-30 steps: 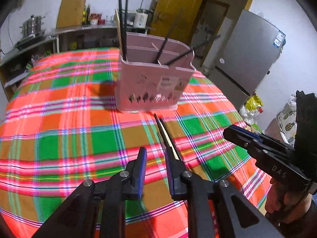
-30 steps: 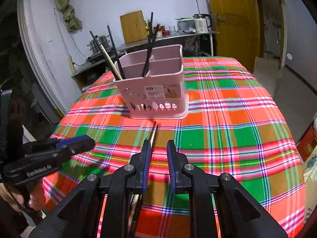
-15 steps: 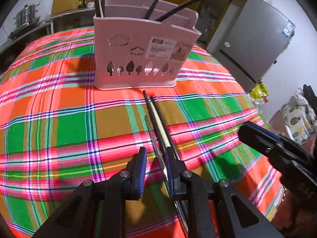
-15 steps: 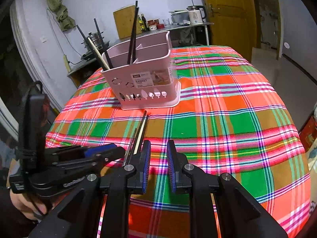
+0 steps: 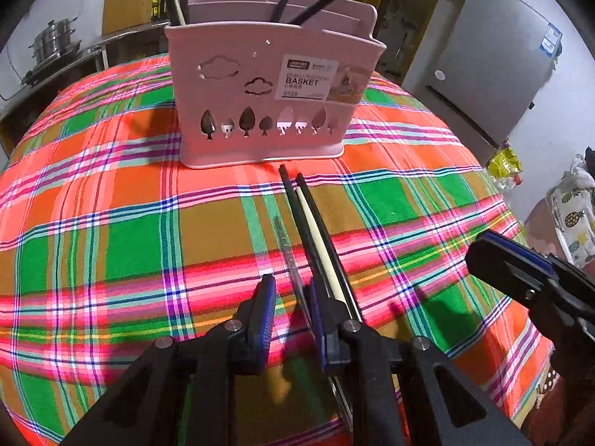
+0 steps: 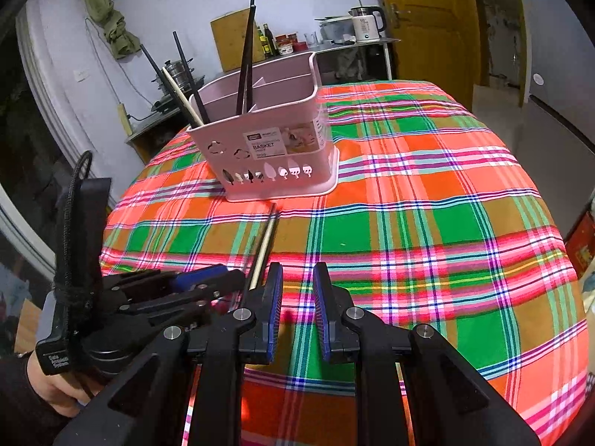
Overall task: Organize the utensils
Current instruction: 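Move both tools back down to the chopsticks on the cloth, then grasp a dark chopstick with the left tool, then close the right tool on another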
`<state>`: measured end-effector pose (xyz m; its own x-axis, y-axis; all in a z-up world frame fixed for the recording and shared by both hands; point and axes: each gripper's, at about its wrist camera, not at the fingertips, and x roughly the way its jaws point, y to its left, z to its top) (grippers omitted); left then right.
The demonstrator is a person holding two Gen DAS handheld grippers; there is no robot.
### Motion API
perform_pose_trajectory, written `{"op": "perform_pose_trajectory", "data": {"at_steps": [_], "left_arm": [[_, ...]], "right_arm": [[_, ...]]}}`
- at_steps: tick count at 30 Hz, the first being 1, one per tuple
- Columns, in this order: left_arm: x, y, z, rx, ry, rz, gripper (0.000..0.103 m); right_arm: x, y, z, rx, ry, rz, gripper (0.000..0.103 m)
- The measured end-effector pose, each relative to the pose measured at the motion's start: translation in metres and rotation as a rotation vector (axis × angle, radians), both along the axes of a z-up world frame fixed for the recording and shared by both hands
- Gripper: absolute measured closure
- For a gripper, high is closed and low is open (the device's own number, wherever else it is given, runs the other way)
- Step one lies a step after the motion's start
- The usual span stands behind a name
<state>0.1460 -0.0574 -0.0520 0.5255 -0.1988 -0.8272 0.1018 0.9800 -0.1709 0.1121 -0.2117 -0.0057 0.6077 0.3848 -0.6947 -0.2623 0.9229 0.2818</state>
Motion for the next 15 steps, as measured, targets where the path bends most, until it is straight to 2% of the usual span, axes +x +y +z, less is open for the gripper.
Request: {"op": "perform_pose_trajectory", "data": {"at_steps": [4,5,9,15], "left_arm": [[0.000,-0.002,0.000,0.028,-0.005,-0.008,0.086],[0.000,-0.001,0.000,0.034,-0.004,-0.006,0.092],[-0.003,0.012,0.000,0.024,0.008,0.009,0.098],[-0.008,0.038,0.000,0.027,0.007,0.057,0.098]], "right_arm": [[0.000,-0.001,0.001,-0.001,0.000,-0.003,0.086],[0.000,-0.001,0.001,-0.001,0.001,-0.003,0.086],[0.000,0.003,0.000,0.004,0.005,0.008,0.086],[0.008,0.021,-0.013,-0.013,0.029,0.053,0.086]]}}
